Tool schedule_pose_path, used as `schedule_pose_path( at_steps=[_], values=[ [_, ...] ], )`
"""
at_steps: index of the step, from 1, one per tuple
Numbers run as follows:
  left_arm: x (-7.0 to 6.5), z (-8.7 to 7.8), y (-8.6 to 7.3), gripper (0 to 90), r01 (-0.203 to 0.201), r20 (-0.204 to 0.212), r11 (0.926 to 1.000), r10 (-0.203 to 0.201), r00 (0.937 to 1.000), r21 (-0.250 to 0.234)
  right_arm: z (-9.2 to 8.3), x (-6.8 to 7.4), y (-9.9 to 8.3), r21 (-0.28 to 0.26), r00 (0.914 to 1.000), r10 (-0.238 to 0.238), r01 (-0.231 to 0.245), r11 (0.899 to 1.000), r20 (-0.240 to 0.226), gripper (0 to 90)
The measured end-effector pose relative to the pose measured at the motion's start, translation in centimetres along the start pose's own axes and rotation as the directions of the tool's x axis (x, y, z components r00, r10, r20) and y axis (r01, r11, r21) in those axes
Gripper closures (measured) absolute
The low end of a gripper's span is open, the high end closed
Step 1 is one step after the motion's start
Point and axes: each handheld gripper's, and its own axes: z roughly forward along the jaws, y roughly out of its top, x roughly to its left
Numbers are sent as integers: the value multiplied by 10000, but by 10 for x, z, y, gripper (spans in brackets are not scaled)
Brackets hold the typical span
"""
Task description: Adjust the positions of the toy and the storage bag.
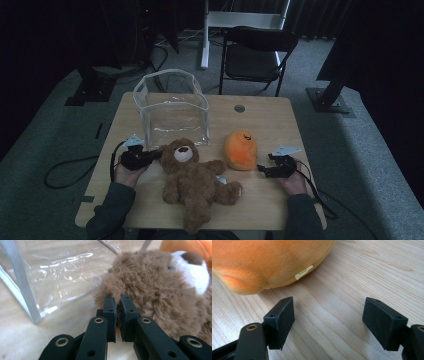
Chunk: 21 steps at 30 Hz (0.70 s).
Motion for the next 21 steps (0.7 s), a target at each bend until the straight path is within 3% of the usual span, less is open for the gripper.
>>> schedule_pose_path(
  at_steps=[10, 14, 18, 21],
  values=[
    [-1, 28, 22, 825, -215, -214, 9996, 219, 9995, 186, 0, 0, 0, 8, 10000, 11, -11, 10000, -3, 247],
    [-3, 33, 26, 825, -245, -156, 9994, 249, 9996, 230, 0, 0, 0, 6, 10000, 8, -8, 10000, -2, 247],
    [-12, 48, 35, 818, -462, 76, 9984, 460, 9989, 315, 0, 0, 0, 7, 10000, 12, -12, 10000, -2, 247],
    [-14, 53, 38, 796, -389, 168, 9987, 383, 9991, 315, 0, 0, 0, 7, 10000, 12, -12, 10000, -1, 247]
  ],
)
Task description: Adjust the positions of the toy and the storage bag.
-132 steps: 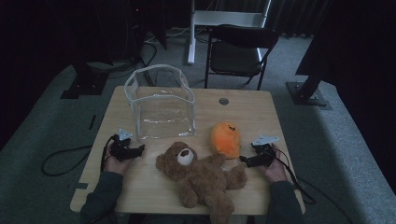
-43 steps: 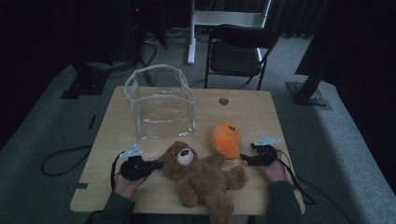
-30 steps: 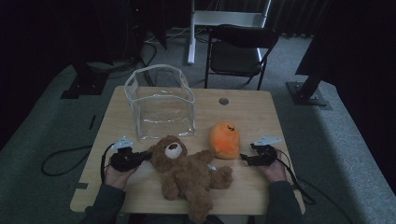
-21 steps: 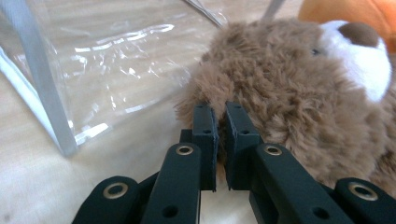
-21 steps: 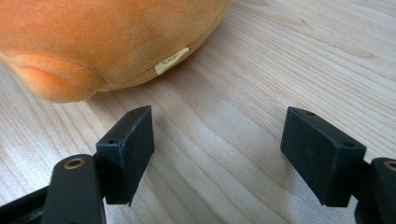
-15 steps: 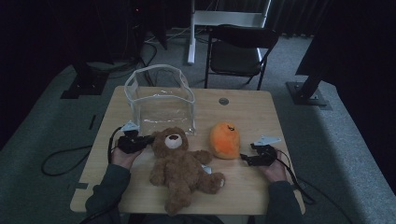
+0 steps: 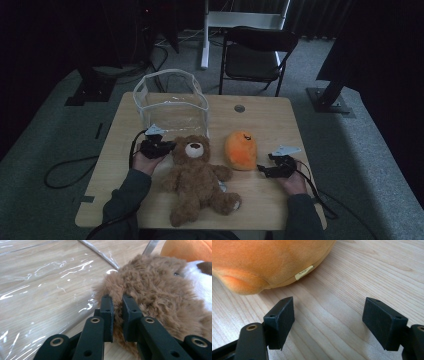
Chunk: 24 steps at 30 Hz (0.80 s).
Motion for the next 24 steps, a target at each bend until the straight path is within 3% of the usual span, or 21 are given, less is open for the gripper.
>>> schedule_pose_path(
  at_steps=[3, 10, 15, 16, 18, 21, 22, 24],
  values=[
    [1, -3, 0, 731, 87, -44, 9999, -88, 10000, -69, 0, 0, 0, -1, 10000, -2, 2, 10000, 0, 247],
    [-6, -34, -10, 549, 392, -62, 9985, -394, 9992, -394, 0, 0, 0, -2, 10000, -3, 3, 10000, 0, 247],
    [-31, -51, -20, 496, 97, -11, 9978, -98, 10000, -653, 0, 0, 0, 2, 10000, 2, -2, 10000, 2, 247],
    [-31, -51, -20, 491, 97, -11, 9978, -98, 10000, -653, 0, 0, 0, 2, 10000, 2, -2, 10000, 2, 247],
    [-50, -58, -25, 475, -85, 152, 9966, 98, 9998, -821, 0, 0, 0, 9, 10000, 10, -10, 10000, 4, 248],
    [-66, -61, -28, 448, -283, 408, 9954, 322, 9986, -916, 0, 0, 0, 12, 10000, 14, -14, 10000, 5, 247],
    [-66, -61, -28, 440, -283, 408, 9954, 322, 9986, -916, 0, 0, 0, 12, 10000, 14, -14, 10000, 5, 247],
    [-88, -61, -31, 413, -609, 764, 9946, 674, 9948, -841, 0, 0, 0, 8, 10000, 16, -16, 10000, 5, 247]
  ],
)
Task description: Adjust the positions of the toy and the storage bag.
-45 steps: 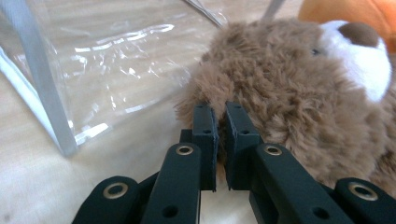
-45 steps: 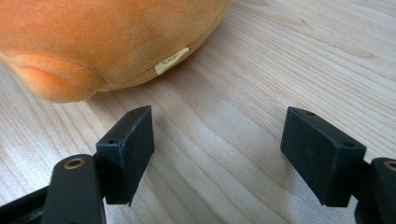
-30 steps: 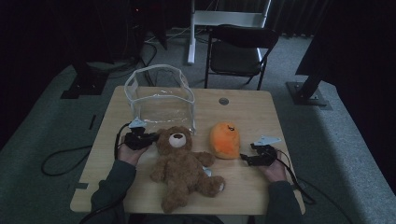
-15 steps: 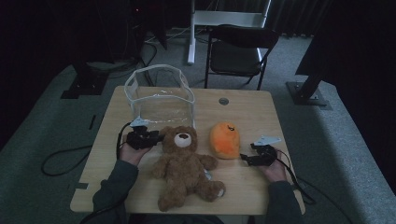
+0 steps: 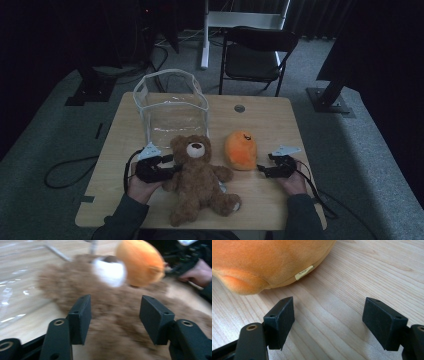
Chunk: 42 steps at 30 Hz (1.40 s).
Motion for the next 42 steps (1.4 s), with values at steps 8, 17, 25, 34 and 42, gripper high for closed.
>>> schedule_pose_path(
  at_steps=[8, 17, 25, 34, 42],
  values=[
    [-45, 20, -1, 176, -660, 280, 9962, 644, 9975, 577, 0, 0, 0, -2, 10000, -10, 10, 10000, -1, 247],
    [-51, 35, -14, 142, -1228, -300, 9863, 1268, 9915, 1106, 0, 0, 0, 1, 10000, -6, 6, 10000, 0, 247],
    [-26, 17, -13, 467, -1371, 219, 9758, 1354, 9906, 1702, 0, 0, 0, 3, 10000, -5, 5, 10000, -4, 247],
    [9, -17, -19, 481, -1163, -232, 9668, 1248, 9919, 2274, 0, 0, 0, 4, 10000, -5, 5, 10000, -3, 247],
    [22, -38, -18, 536, -992, -899, 9592, 1270, 9878, 2649, 0, 0, 0, 8, 10000, -19, 19, 10000, -14, 247]
  ],
)
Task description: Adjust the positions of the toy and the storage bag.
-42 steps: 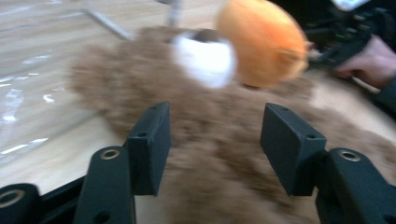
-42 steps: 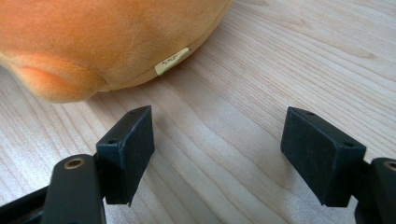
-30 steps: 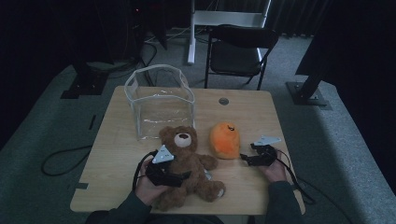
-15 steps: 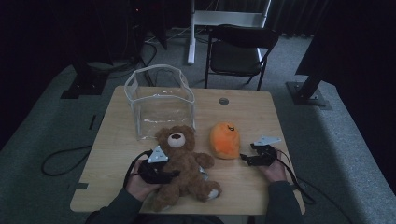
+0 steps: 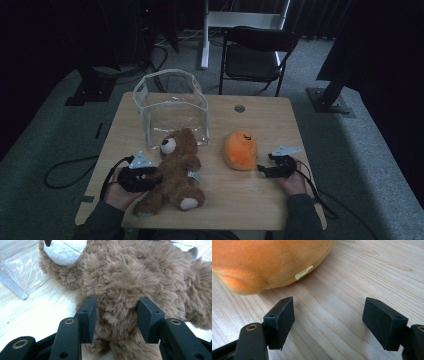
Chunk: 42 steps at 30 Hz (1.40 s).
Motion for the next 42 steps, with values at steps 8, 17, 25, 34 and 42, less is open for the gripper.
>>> schedule_pose_path(
  at_steps=[8, 17, 25, 34, 42],
  values=[
    [-16, 8, -13, 396, 1194, 484, 9916, -1170, 9920, -497, 0, 0, 0, -8, 10000, 13, -13, 10000, 11, 247],
    [-35, 23, -32, 211, 1257, 40, 9915, -1259, 9920, 350, 0, 0, 0, -7, 10000, 2, -2, 10000, 5, 247],
    [14, -8, -51, 418, 1581, -2353, 9851, -1382, 9621, 677, 0, 0, 0, -8, 10000, 6, -6, 10000, 5, 246],
    [62, 0, -36, 494, 1347, -3053, 9903, -1180, 9449, 341, 0, 0, 0, -5, 10000, 10, -10, 10000, 5, 246],
    [102, 21, -26, 528, 1263, -2031, 9894, -1383, 9693, -710, 0, 0, 0, -18, 10000, -12, 12, 10000, 3, 246]
  ],
)
